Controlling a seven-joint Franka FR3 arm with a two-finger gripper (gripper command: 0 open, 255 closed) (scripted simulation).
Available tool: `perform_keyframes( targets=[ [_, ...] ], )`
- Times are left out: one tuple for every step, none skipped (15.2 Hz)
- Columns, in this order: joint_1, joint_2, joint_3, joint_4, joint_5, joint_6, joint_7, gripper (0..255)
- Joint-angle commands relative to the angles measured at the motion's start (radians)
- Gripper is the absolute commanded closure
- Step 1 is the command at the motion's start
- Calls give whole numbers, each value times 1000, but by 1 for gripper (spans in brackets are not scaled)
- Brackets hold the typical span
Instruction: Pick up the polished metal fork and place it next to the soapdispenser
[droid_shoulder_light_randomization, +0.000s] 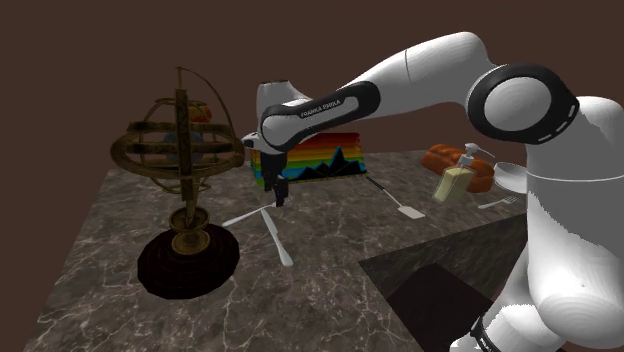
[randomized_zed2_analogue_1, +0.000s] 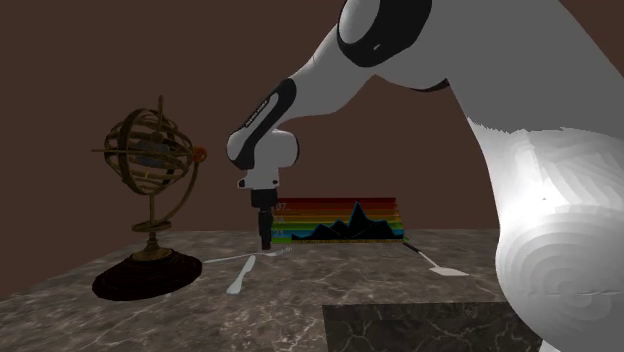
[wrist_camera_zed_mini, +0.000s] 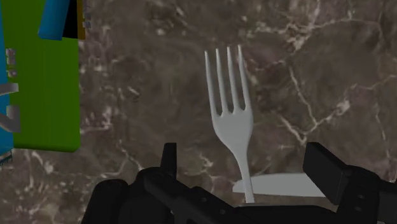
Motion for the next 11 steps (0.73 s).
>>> perform_keyframes(
  targets=[
    [-1, 7, -1, -19, -2, 26, 0, 0],
    [-1, 12, -1, -25, -3, 38, 1, 0],
    [-1, 15, -2, -29, -3, 44, 1, 0],
    [-1, 15, -2, -29, -3, 44, 1, 0],
    [-1, 15, -2, -29, -3, 44, 1, 0],
    [-1, 15, -2, -29, -3, 44, 1, 0],
    [-1, 15, -2, -29, -3, 44, 1, 0],
    [-1, 15, -2, -29, -3, 44, 1, 0],
    [-1, 15, -2, -29, -3, 44, 1, 0],
    [-1, 15, -2, -29, -3, 44, 1, 0],
    [-1, 15, -2, -29, -3, 44, 1, 0]
  ],
)
